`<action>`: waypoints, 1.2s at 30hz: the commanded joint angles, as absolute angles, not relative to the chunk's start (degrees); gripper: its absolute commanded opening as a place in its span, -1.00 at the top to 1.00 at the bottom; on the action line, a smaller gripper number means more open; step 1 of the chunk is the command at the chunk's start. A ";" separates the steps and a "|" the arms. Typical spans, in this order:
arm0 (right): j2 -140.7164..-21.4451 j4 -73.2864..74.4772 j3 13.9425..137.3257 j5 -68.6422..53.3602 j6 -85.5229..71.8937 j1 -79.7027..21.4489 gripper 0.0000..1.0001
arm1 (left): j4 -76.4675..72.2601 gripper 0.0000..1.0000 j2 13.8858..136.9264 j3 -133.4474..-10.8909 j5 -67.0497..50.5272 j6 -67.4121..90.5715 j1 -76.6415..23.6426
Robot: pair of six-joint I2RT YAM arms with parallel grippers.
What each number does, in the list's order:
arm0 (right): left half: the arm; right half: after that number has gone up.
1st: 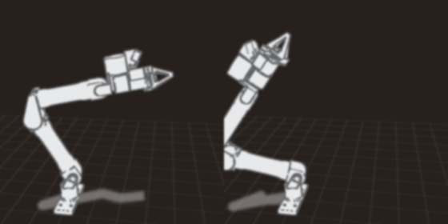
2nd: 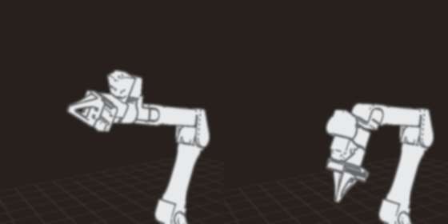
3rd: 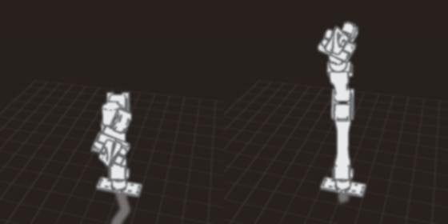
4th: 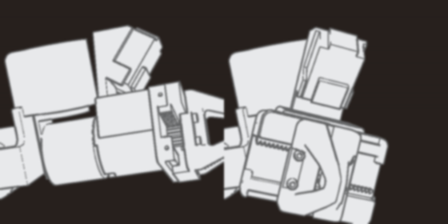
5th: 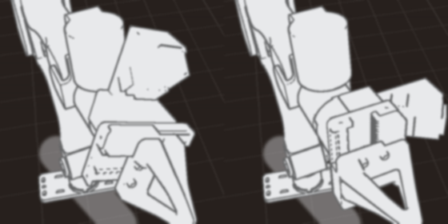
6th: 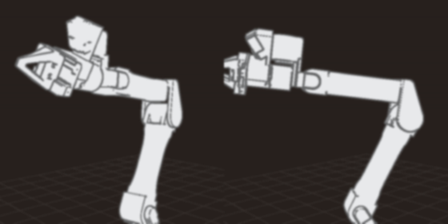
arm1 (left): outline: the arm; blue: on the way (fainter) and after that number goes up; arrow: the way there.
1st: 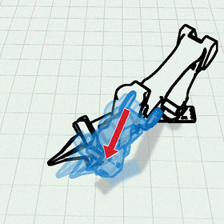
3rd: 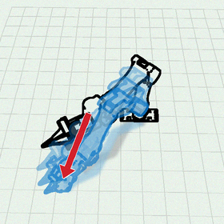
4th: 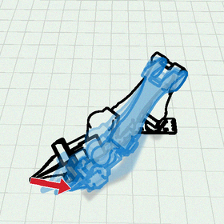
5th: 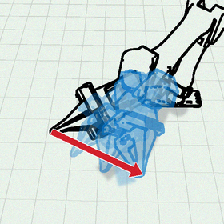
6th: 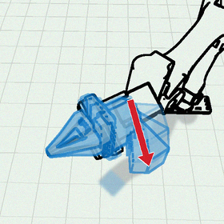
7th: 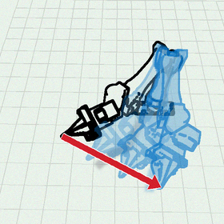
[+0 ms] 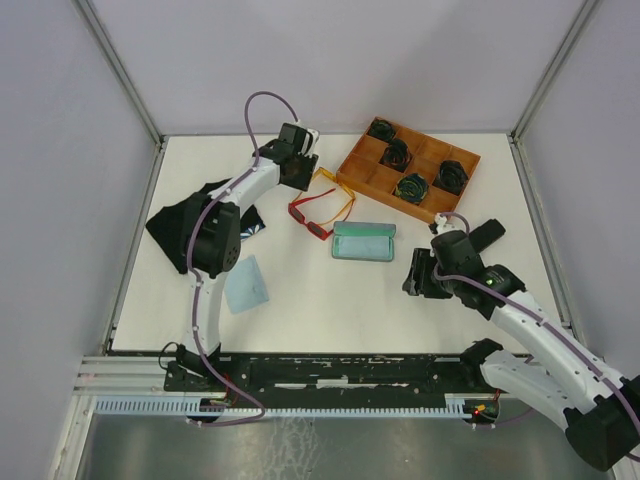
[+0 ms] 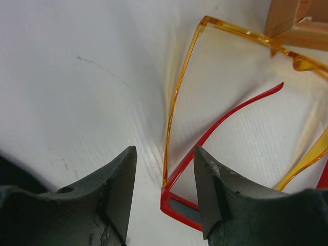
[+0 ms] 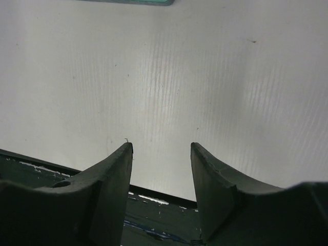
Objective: Organize the sunglasses
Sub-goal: Pick up the sunglasses from the center of the board.
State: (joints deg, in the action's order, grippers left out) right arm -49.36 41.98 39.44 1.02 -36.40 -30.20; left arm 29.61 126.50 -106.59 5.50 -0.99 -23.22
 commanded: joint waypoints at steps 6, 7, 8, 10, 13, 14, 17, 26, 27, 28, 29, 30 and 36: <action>-51.56 37.83 38.76 -0.16 -35.13 -29.88 -0.15 | 37.01 -0.11 130.07 -112.44 -1.97 -10.23 -22.50; -51.66 37.76 38.76 -0.24 -35.23 -29.95 -0.15 | 37.26 -0.11 130.08 -112.27 -2.41 -10.55 -22.50; -51.74 37.70 38.80 -0.37 -35.19 -29.97 -0.15 | 37.41 -0.11 130.08 -112.12 -2.74 -10.87 -22.48; -51.72 37.60 38.69 -0.30 -35.33 -29.89 -0.15 | 37.76 -0.11 130.24 -111.97 -3.67 -11.46 -22.44; -51.85 37.57 38.75 -0.34 -35.31 -29.93 -0.15 | 38.03 -0.11 130.79 -112.22 -4.08 -11.85 -22.38; -51.91 37.58 38.76 -0.35 -35.29 -29.92 -0.15 | 38.12 -0.11 131.05 -112.36 -4.31 -11.91 -22.42; -52.03 37.59 38.93 -0.35 -35.24 -29.93 -0.15 | 38.43 -0.09 131.92 -112.83 -4.48 -12.11 -22.41; -52.68 37.42 39.26 -0.70 -35.11 -29.90 -0.15 | 39.60 0.09 132.72 -113.61 -5.62 -12.94 -22.47; -52.77 37.24 39.28 -0.78 -35.11 -29.90 -0.15 | 39.72 0.13 132.74 -113.57 -5.75 -13.13 -22.43; -52.82 37.20 39.29 -0.79 -35.22 -29.98 -0.15 | 39.85 0.16 132.78 -113.51 -5.91 -13.25 -22.45; -52.90 37.24 39.35 -0.86 -35.17 -29.90 -0.15 | 39.90 0.17 132.72 -113.34 -6.16 -13.50 -22.44; -52.95 37.21 39.36 -0.88 -35.23 -29.94 -0.15 | 39.98 0.17 132.64 -113.19 -6.60 -13.84 -22.47; -53.07 37.66 39.89 -1.22 -35.16 -29.96 -0.15 | 41.14 0.22 132.53 -111.91 -9.00 -15.77 -22.49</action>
